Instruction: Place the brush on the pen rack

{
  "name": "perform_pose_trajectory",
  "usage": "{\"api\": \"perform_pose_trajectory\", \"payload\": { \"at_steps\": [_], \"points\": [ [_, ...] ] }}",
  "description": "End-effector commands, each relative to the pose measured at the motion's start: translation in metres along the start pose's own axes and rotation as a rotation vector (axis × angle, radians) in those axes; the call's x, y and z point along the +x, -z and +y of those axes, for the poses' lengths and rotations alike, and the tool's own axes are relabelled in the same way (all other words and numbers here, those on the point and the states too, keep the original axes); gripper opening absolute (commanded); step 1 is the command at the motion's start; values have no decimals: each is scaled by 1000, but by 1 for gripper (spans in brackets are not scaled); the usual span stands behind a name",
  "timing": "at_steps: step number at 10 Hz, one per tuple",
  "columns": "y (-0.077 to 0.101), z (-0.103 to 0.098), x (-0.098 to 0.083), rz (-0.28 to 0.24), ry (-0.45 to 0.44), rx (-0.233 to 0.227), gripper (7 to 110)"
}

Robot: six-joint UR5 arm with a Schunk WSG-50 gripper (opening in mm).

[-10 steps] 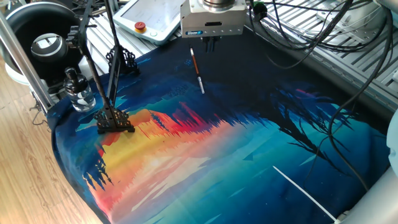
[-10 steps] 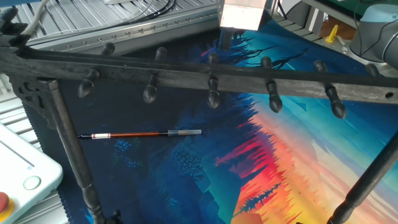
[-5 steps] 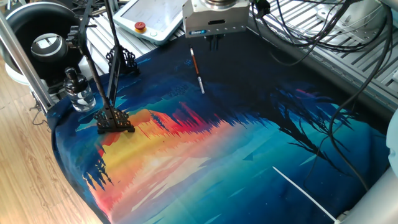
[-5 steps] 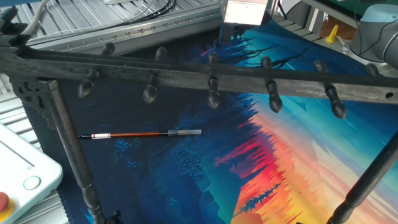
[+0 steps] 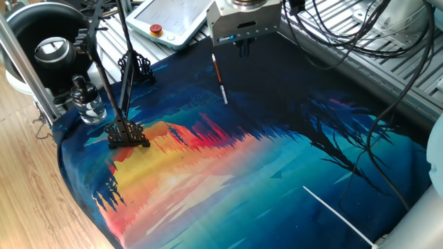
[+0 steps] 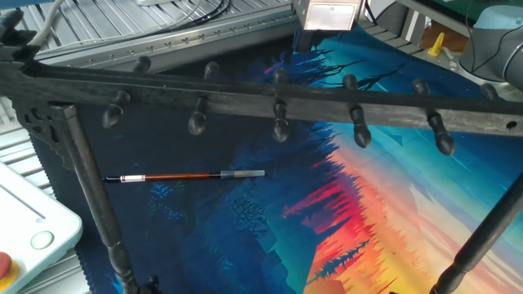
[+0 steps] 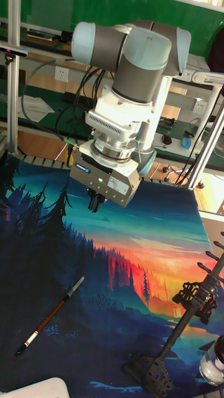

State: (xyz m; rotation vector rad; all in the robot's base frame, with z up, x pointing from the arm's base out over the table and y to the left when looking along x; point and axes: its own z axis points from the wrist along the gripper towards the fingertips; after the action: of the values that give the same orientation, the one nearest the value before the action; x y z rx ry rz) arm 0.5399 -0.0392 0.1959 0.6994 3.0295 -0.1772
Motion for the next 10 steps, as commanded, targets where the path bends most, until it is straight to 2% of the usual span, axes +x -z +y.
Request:
{"api": "perform_pose_trajectory", "payload": {
  "at_steps": [1,2,4,6,7,8,9,10],
  "points": [
    [3,-16,-27,-109,-15,61,7],
    [4,-11,-33,-131,-31,41,7],
    [5,10,-40,-161,-32,-45,7],
    [5,19,-40,-160,-21,-83,7],
    [5,21,-40,-159,-69,-94,7],
    [5,16,-41,-160,-149,-80,7],
    [5,17,-42,-161,-181,-85,7],
    [6,17,-45,-173,-177,-87,7]
  ]
}}
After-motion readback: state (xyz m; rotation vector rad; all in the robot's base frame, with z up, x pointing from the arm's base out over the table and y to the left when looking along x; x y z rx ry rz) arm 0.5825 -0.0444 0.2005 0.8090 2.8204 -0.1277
